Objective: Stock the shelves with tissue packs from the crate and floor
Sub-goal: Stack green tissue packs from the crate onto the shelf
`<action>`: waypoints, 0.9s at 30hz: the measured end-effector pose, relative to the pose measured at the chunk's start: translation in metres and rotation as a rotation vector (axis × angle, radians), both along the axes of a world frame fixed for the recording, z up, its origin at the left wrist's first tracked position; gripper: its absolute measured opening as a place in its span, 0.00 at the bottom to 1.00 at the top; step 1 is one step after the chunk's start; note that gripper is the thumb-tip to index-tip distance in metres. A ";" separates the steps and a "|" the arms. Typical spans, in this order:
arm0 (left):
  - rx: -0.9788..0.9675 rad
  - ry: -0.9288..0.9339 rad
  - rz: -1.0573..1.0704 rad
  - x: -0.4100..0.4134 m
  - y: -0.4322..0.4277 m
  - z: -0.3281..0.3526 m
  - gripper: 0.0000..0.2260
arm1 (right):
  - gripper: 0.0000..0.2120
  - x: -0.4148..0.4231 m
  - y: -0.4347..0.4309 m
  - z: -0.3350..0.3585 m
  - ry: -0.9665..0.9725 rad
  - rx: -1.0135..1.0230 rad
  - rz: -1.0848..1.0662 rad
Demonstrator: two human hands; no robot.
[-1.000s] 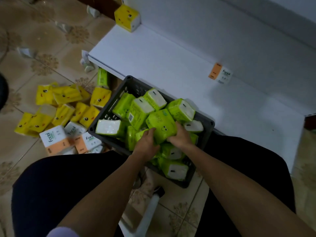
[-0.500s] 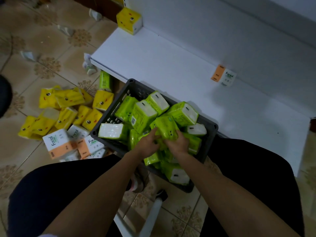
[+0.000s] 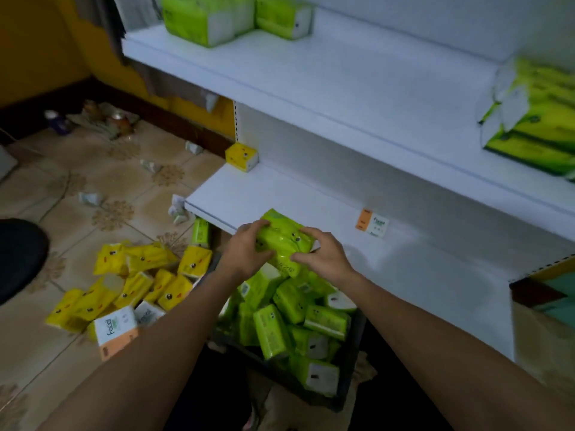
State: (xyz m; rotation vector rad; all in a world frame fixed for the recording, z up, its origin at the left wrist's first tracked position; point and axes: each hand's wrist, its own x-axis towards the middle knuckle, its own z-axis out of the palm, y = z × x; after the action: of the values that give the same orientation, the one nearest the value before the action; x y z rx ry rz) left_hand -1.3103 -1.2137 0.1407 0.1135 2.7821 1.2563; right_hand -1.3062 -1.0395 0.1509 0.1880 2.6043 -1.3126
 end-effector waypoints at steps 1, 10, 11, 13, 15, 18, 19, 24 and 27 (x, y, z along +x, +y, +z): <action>-0.006 0.039 0.025 -0.004 -0.007 0.015 0.28 | 0.30 -0.008 -0.005 0.017 0.049 0.024 0.037; 0.220 0.363 0.304 -0.071 -0.045 0.155 0.19 | 0.33 -0.090 -0.046 0.158 0.465 0.061 0.214; 0.230 0.383 0.304 -0.083 -0.047 0.167 0.19 | 0.33 -0.102 -0.048 0.167 0.490 0.090 0.227; 0.251 0.413 0.304 -0.103 -0.048 0.186 0.19 | 0.32 -0.123 -0.049 0.184 0.517 0.138 0.227; 0.219 0.447 0.300 -0.124 -0.043 0.196 0.20 | 0.30 -0.143 -0.046 0.194 0.536 0.151 0.200; 0.243 0.425 0.272 -0.156 -0.034 0.198 0.27 | 0.29 -0.173 -0.039 0.198 0.541 0.113 0.136; 0.247 0.396 0.261 -0.166 -0.032 0.195 0.28 | 0.28 -0.183 -0.035 0.196 0.535 0.110 0.109; -0.170 0.342 0.128 -0.204 -0.042 0.164 0.15 | 0.28 -0.231 -0.022 0.178 0.451 0.177 0.006; -0.260 0.358 0.102 -0.219 -0.057 0.158 0.21 | 0.26 -0.255 -0.024 0.176 0.432 0.097 -0.033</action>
State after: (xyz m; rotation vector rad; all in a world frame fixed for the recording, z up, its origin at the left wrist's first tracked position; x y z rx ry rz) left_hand -1.5298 -1.2710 0.2991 0.1971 3.2690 0.9599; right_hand -1.5610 -1.0637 0.3268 -0.0452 3.0352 -1.3654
